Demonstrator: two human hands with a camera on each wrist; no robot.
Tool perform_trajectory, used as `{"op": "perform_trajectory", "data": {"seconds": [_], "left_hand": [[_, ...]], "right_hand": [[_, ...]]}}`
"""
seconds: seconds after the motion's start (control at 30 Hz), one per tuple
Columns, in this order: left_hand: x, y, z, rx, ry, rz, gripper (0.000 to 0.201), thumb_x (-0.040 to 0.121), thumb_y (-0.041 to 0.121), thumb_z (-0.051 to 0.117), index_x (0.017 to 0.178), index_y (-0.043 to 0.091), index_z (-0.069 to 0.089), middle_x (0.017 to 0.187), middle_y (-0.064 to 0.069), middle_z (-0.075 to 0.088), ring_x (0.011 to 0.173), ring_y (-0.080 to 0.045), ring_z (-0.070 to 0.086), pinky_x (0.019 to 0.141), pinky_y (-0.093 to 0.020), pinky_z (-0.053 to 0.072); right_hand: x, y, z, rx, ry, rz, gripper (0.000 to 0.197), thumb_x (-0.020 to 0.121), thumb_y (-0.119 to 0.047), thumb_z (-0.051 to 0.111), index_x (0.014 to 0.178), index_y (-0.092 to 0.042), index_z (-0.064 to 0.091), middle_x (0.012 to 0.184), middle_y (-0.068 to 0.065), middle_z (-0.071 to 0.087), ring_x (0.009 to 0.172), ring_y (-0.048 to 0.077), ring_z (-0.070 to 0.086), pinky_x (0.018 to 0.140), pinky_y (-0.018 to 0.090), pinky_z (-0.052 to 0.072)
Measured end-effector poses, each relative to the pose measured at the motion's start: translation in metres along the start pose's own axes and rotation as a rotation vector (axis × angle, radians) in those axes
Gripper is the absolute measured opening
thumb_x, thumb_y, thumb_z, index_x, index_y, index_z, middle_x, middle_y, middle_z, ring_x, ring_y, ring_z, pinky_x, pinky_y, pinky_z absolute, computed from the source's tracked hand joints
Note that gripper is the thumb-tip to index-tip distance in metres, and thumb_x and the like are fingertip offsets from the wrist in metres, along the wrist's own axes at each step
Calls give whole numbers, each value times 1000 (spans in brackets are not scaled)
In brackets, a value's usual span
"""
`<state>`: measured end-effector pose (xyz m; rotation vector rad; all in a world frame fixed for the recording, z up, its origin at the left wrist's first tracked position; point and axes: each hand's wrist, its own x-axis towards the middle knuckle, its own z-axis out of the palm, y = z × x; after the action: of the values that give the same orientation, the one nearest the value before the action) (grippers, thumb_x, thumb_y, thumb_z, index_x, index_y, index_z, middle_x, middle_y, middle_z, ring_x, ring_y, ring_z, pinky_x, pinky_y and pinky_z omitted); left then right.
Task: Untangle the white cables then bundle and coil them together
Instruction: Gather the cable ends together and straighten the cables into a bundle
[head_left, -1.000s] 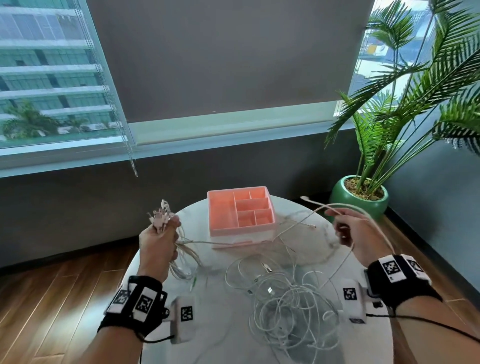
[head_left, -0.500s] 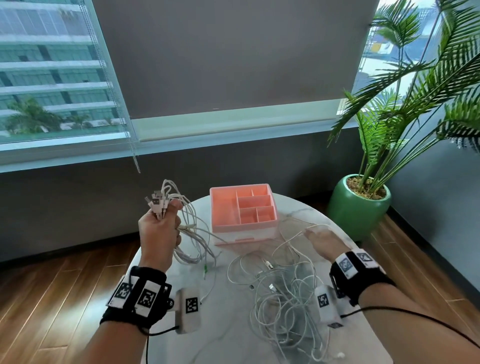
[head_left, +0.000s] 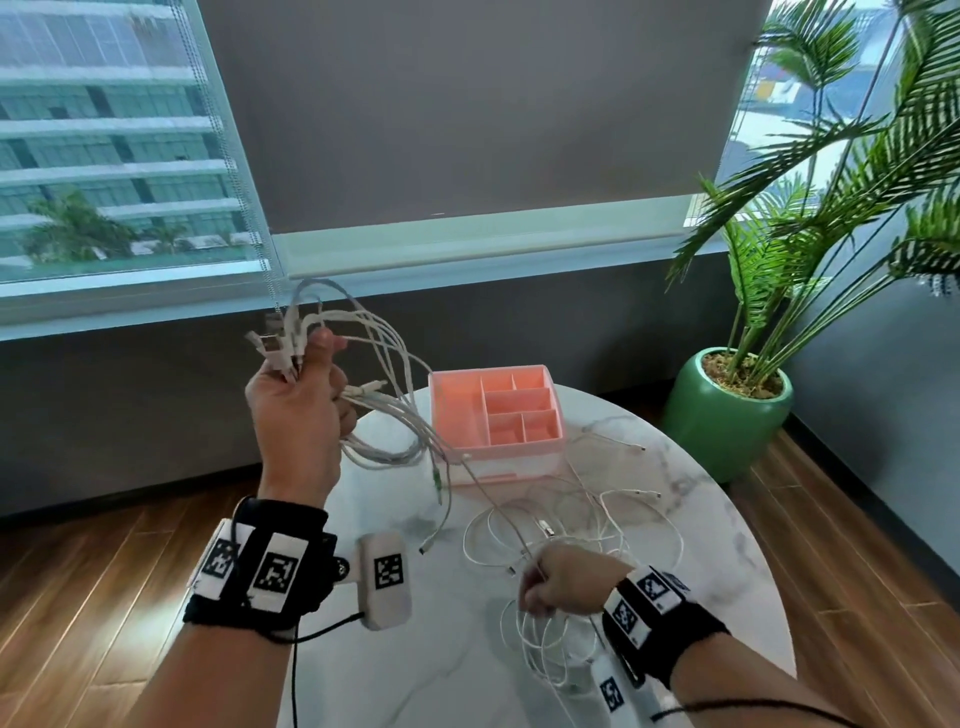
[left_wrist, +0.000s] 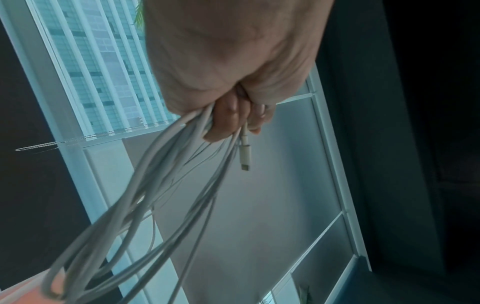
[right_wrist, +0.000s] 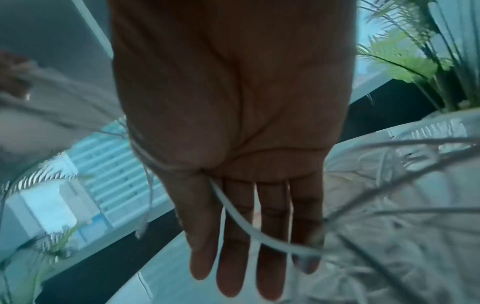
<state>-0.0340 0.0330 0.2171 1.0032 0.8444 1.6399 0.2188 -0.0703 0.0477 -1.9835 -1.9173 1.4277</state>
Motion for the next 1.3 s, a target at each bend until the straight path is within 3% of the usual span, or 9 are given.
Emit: {"op": "perform_trajectory", "data": {"seconds": [0.1, 0.23, 0.4, 0.6, 0.77, 0.83, 0.97, 1.1, 1.3], "left_hand": [[6, 8, -7, 20, 31, 75, 24, 96, 36, 64, 83, 16, 67, 55, 5, 41, 43, -7, 28, 40, -20, 23], [3, -7, -6, 91, 27, 113, 22, 95, 31, 67, 85, 12, 67, 55, 3, 45, 44, -8, 33, 41, -20, 28], [-19, -41, 6, 255, -40, 103, 19, 93, 24, 70, 81, 10, 69, 55, 6, 49, 45, -9, 37, 44, -25, 32], [-50, -64, 29, 332, -193, -36, 21, 89, 19, 74, 70, 19, 64, 47, 15, 50, 42, -2, 40, 47, -25, 35], [-66, -75, 37, 238, -338, -155, 36, 84, 31, 75, 83, -3, 65, 51, 9, 42, 41, -7, 30, 43, -21, 27], [-69, -76, 39, 304, -376, -136, 18, 87, 15, 76, 75, 6, 66, 49, 14, 47, 40, -2, 34, 43, -17, 30], [-62, -79, 36, 343, -336, -195, 36, 89, 12, 73, 57, 25, 64, 48, 14, 44, 41, -4, 32, 44, -23, 28], [-51, -73, 36, 317, -295, -208, 39, 89, 15, 73, 54, 26, 61, 49, 8, 40, 41, -10, 29, 47, -24, 26], [-47, -55, 48, 322, -305, -181, 37, 91, 13, 72, 58, 18, 56, 47, 10, 43, 40, -8, 32, 41, -22, 30]], "right_hand": [[-12, -2, -14, -221, 36, 82, 23, 94, -42, 61, 93, -24, 76, 98, -5, 75, 82, 9, 66, 84, 28, 50], [-37, -39, -63, -174, 200, 35, 62, 100, -61, 33, 77, -17, 70, 85, 0, 69, 72, 10, 60, 78, 31, 48], [-64, -104, -114, 567, 403, -272, 61, 101, -51, 41, 73, -1, 60, 53, 13, 52, 41, 23, 52, 41, 24, 41], [-78, -150, -133, 1167, 386, -614, 49, 97, -47, 49, 73, -4, 58, 64, 17, 50, 55, 31, 65, 46, 28, 52], [-70, -153, -133, 1330, 355, -736, 18, 92, -21, 61, 86, -4, 57, 68, 13, 61, 77, 34, 73, 64, 32, 61], [-68, -147, -135, 1353, 373, -741, 12, 93, -13, 59, 85, -5, 57, 69, 13, 64, 79, 34, 73, 66, 31, 62], [-69, -130, -135, 1352, 388, -646, 19, 91, -24, 61, 96, -6, 61, 76, 11, 64, 72, 28, 70, 62, 32, 59], [-53, -107, -111, 1101, 348, -433, 39, 89, -19, 67, 122, 1, 56, 87, 9, 63, 67, 23, 65, 59, 31, 52], [-35, -100, -70, 599, 459, -383, 23, 84, -23, 79, 99, -8, 72, 77, 4, 68, 66, 15, 62, 57, 26, 51]]}}
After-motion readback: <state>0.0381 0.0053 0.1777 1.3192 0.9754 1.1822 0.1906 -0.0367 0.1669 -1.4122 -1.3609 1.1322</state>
